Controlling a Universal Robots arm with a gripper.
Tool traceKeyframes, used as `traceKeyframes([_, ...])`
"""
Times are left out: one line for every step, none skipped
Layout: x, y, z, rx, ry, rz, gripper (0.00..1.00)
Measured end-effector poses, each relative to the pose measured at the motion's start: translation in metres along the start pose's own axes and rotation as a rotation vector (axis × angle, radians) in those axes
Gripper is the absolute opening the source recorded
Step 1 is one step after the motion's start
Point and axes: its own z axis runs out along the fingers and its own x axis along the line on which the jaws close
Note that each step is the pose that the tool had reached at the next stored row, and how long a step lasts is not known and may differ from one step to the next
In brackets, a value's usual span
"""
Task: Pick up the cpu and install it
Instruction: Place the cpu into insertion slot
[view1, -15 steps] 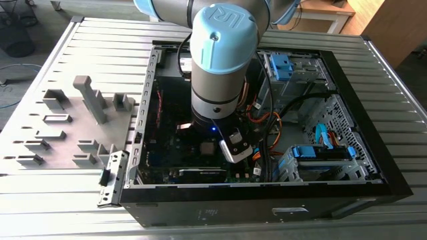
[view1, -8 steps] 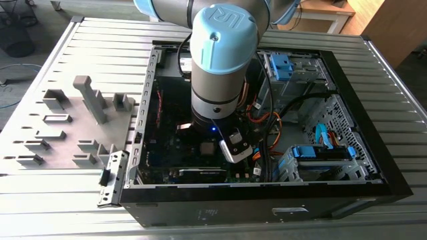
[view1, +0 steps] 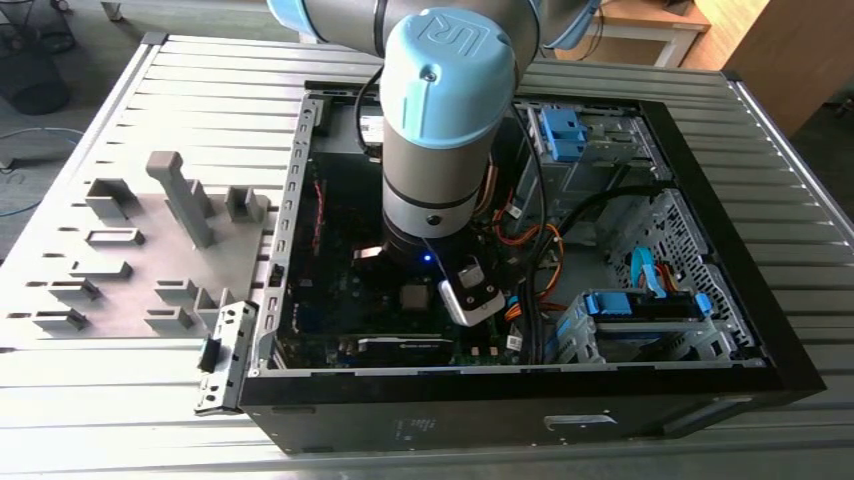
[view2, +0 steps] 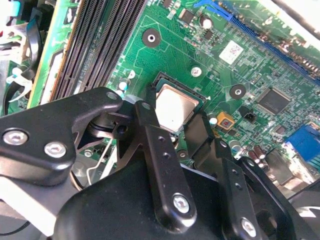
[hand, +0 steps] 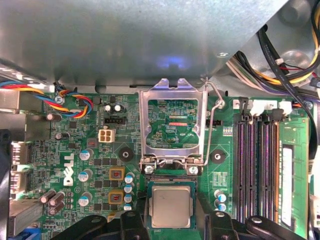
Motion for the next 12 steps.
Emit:
traceKeyframes([0.0000,0.0000,-0.0002,0.0001,-0.0001,0.001,0.47])
traceKeyframes([0.0000,0.0000,-0.0004,0.0000,-0.0001,0.001,0.47])
traceKeyframes([0.0000,0.0000,-0.0006,-0.0001,-0.0001,0.001,0.47])
traceKeyframes([0.0000,0.0000,-0.0008,0.0000,-0.0001,0.002,0.47])
traceKeyframes([0.0000,0.0000,-0.0009,0.0000,-0.0001,0.002,0.47])
traceKeyframes([0.0000,0.0000,-0.0009,0.0001,0.0000,0.002,0.47])
traceKeyframes([0.0000,0.0000,-0.0010,0.0001,-0.0001,0.002,0.47])
traceKeyframes([0.0000,0.0000,-0.0010,0.0002,0.0000,0.002,0.47])
traceKeyframes([0.0000,0.0000,-0.0010,0.0002,0.0000,0.002,0.47])
traceKeyframes([0.0000,0.0000,-0.0010,0.0002,0.0000,0.002,0.47])
traceKeyframes([0.0000,0.0000,-0.0010,0.0003,0.0000,0.002,0.47])
traceKeyframes([0.0000,0.0000,-0.0010,0.0002,0.0000,0.002,0.47])
